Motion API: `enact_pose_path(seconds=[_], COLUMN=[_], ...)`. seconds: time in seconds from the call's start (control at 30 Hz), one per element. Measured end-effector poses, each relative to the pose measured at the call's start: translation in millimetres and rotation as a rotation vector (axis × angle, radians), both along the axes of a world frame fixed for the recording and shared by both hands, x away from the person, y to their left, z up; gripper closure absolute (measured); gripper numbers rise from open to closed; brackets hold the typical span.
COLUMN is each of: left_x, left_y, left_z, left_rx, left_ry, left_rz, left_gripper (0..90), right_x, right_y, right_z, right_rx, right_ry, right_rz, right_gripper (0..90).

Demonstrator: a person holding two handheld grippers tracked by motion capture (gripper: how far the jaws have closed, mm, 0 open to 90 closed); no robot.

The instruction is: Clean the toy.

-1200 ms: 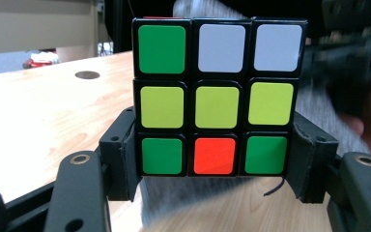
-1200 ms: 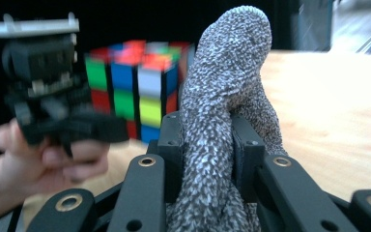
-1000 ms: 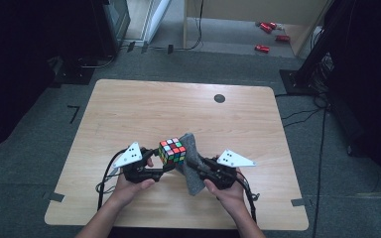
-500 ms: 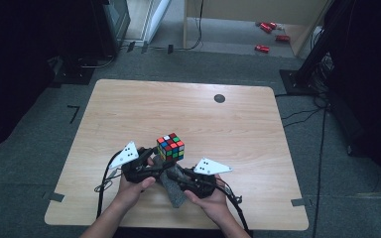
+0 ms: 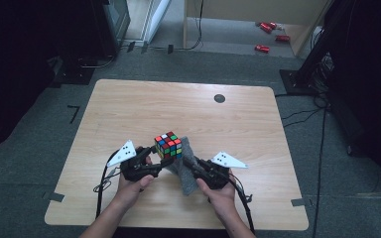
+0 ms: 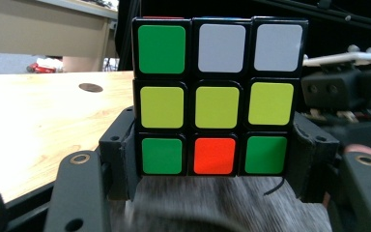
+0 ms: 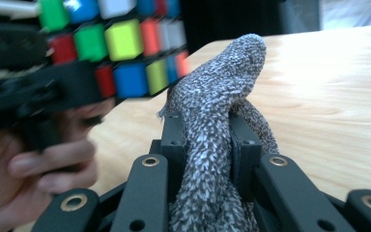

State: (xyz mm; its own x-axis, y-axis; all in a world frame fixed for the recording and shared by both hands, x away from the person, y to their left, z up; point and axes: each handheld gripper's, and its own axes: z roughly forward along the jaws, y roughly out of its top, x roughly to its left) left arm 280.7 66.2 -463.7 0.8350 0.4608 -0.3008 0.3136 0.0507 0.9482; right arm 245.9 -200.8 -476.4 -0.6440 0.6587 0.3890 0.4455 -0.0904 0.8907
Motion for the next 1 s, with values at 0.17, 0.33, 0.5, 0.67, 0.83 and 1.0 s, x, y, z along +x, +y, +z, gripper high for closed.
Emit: enact_pose_path(seconds=[0.17,0.33,0.5,0.67,0.83,1.0], left_x=[-1.8,-2.2,0.0,3.9,7.7,9.8], left_y=[-3.0,-3.9,0.9,5.7,6.5,4.5], left_z=[-1.3,-1.6,0.1,-0.6,-3.5,-6.8], left_rx=[0.038,0.050,0.046,0.052,0.099,0.136], left_ry=[-0.010,-0.017,-0.018,0.000,0.021,0.036], left_rz=[0.005,0.011,0.026,0.044,0.058,0.061], left_gripper=[34.5,34.5,34.5,34.5,34.5,34.5], right_x=[-10.5,-6.2,3.9,10.9,19.7,30.6], right_y=[27.2,16.8,-9.0,-37.3,-64.5,-72.9], right_z=[-0.7,3.8,3.6,11.1,7.7,-10.3], right_rx=[-0.077,-0.048,-0.012,-0.131,-0.286,-0.322], right_ry=[-0.030,-0.035,-0.013,-0.080,-0.100,0.017], right_rz=[0.132,0.097,-0.026,-0.203,-0.377,-0.406], right_gripper=[73.8,74.2,74.3,73.1,72.4,70.0])
